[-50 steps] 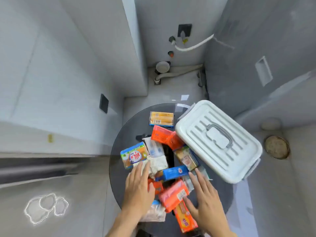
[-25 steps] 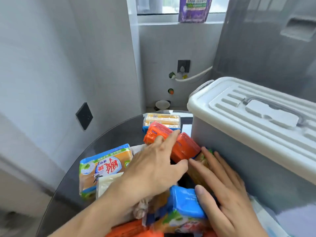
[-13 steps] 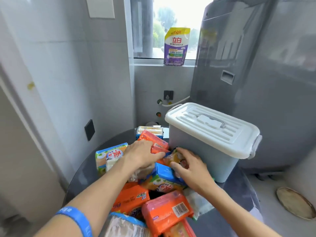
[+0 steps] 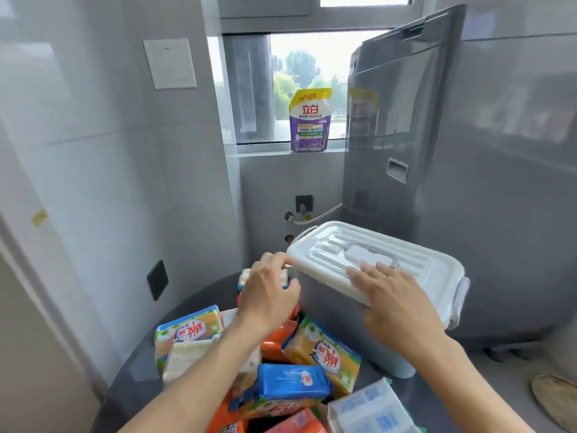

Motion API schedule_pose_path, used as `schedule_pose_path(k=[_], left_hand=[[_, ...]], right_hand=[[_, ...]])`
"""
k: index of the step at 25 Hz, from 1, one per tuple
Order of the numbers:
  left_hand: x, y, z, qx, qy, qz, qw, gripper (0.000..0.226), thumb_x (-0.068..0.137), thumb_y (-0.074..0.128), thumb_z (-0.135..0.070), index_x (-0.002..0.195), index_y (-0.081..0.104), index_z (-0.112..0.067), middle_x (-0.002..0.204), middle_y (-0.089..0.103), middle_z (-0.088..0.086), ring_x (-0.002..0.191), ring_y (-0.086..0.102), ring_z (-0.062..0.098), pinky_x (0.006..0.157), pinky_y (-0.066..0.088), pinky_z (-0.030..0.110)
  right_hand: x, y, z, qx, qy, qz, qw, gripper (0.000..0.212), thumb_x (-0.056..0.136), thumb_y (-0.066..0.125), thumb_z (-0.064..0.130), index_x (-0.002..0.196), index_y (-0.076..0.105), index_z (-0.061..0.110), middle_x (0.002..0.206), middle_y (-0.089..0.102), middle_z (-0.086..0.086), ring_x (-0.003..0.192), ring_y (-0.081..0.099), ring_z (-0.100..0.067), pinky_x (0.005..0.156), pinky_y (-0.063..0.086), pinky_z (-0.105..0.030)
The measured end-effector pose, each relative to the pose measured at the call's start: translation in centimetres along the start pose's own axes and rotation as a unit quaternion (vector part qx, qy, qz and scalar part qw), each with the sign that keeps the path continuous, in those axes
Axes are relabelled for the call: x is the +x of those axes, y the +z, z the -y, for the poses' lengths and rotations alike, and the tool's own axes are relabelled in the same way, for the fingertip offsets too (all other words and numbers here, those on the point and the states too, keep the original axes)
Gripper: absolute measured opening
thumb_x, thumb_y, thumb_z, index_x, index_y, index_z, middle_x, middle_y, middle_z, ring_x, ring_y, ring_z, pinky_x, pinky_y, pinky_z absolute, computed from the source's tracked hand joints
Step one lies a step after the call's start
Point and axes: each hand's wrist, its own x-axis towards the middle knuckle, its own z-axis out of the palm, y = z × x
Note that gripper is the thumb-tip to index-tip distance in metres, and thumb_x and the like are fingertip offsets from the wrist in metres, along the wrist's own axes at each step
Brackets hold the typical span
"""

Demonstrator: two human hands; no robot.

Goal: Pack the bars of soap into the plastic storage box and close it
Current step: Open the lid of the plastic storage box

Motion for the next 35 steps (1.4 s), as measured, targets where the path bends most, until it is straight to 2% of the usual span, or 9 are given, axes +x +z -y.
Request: schedule_pose_path(k=[4, 7, 10, 15, 19, 22, 25, 28, 35], left_hand=[[5.3, 2.0, -1.1, 0.030, -0.148, 0.032, 0.988, 0.048, 0.090, 0.047, -0.041, 0.133, 0.052, -0.021, 0.132, 0.056, 0.004, 0.118, 0.051, 0.028, 0.093, 0.045, 0.039], [8.9, 3.4, -1.6, -0.026, -0.284, 0.137, 0.949, 0.037, 0.090, 0.049, -0.040, 0.106, 0.063, -0.009, 0.117, 0.066, 0.012, 0.100, 0.061, 0.032, 0.082, 0.048, 0.033], [9.9, 3.9, -0.9, -0.050, -0.312, 0.119, 0.941, 0.034, 0.085, 0.051, -0.045, 0.084, 0.058, -0.011, 0.105, 0.069, 0.012, 0.094, 0.064, 0.032, 0.077, 0.049, 0.034], [9.4, 3.6, -0.2, -0.094, -0.354, 0.087, 0.927, 0.037, 0.094, 0.048, -0.033, 0.108, 0.061, -0.002, 0.119, 0.066, 0.017, 0.109, 0.061, 0.036, 0.091, 0.050, 0.040], [7.0, 1.9, -3.9, 0.120, -0.036, -0.002, 0.992, 0.030, 0.095, 0.048, -0.023, 0.122, 0.062, -0.017, 0.127, 0.062, 0.006, 0.112, 0.057, 0.029, 0.092, 0.046, 0.040], [3.0, 2.5, -9.0, 0.025, 0.170, 0.158, 0.973, 0.030, 0.098, 0.043, -0.034, 0.117, 0.064, -0.023, 0.122, 0.065, -0.002, 0.109, 0.058, 0.022, 0.094, 0.048, 0.044], [0.5, 3.5, -10.0, 0.004, 0.194, 0.232, 0.953, 0.030, 0.102, 0.037, -0.034, 0.112, 0.064, -0.024, 0.118, 0.065, -0.003, 0.111, 0.058, 0.022, 0.094, 0.047, 0.044], [0.2, 3.6, -9.1, 0.046, 0.177, 0.205, 0.962, 0.039, 0.100, 0.039, -0.037, 0.134, 0.057, -0.030, 0.144, 0.053, -0.007, 0.129, 0.049, 0.016, 0.105, 0.039, 0.038], [0.1, 1.5, -6.0, 0.067, 0.150, 0.190, 0.968, 0.050, 0.087, 0.033, -0.038, 0.129, 0.059, -0.033, 0.139, 0.057, -0.009, 0.127, 0.050, 0.015, 0.103, 0.041, 0.039]], right_hand=[[-2.0, 0.1, -0.7, 0.062, -0.003, -0.005, 0.998, 0.069, 0.075, 0.050, 0.015, 0.140, 0.042, 0.038, 0.152, 0.042, 0.011, 0.141, 0.035, -0.021, 0.112, 0.029, -0.035], [-2.6, -0.1, -1.0, 0.066, 0.001, -0.005, 0.998, 0.069, 0.079, 0.051, 0.017, 0.143, 0.040, 0.040, 0.155, 0.037, 0.012, 0.144, 0.029, -0.019, 0.115, 0.023, -0.033], [-2.4, -0.3, -0.6, 0.066, 0.008, -0.008, 0.998, 0.068, 0.080, 0.051, 0.016, 0.142, 0.040, 0.041, 0.155, 0.037, 0.013, 0.144, 0.028, -0.018, 0.115, 0.021, -0.032], [-2.5, -0.3, -0.9, 0.084, 0.012, -0.004, 0.996, 0.068, 0.078, 0.050, 0.016, 0.140, 0.042, 0.042, 0.154, 0.038, 0.016, 0.144, 0.028, -0.016, 0.116, 0.020, -0.031], [-2.6, -0.7, -0.5, 0.074, -0.002, 0.000, 0.997, 0.062, 0.084, 0.049, 0.027, 0.144, 0.037, 0.039, 0.156, 0.035, 0.011, 0.146, 0.025, -0.018, 0.119, 0.017, -0.035], [-3.1, -1.5, -0.9, 0.142, -0.046, -0.007, 0.989, 0.051, 0.081, 0.051, 0.039, 0.131, 0.057, 0.032, 0.142, 0.052, 0.011, 0.138, 0.036, -0.015, 0.118, 0.019, -0.038], [-4.8, -2.1, -4.0, 0.289, 0.129, -0.151, 0.936, 0.027, 0.083, 0.061, 0.035, 0.106, 0.072, 0.027, 0.119, 0.068, 0.010, 0.117, 0.057, -0.017, 0.102, 0.038, -0.035], [-7.1, -1.5, -7.8, 0.249, 0.321, -0.140, 0.903, 0.044, 0.088, 0.059, 0.046, 0.129, 0.057, 0.030, 0.124, 0.067, 0.005, 0.111, 0.060, -0.026, 0.086, 0.042, -0.036], [-6.6, 0.0, -4.3, 0.361, 0.334, -0.148, 0.858, 0.035, 0.086, 0.056, 0.048, 0.119, 0.061, 0.036, 0.079, 0.073, 0.015, 0.086, 0.064, -0.016, 0.068, 0.041, -0.034]])
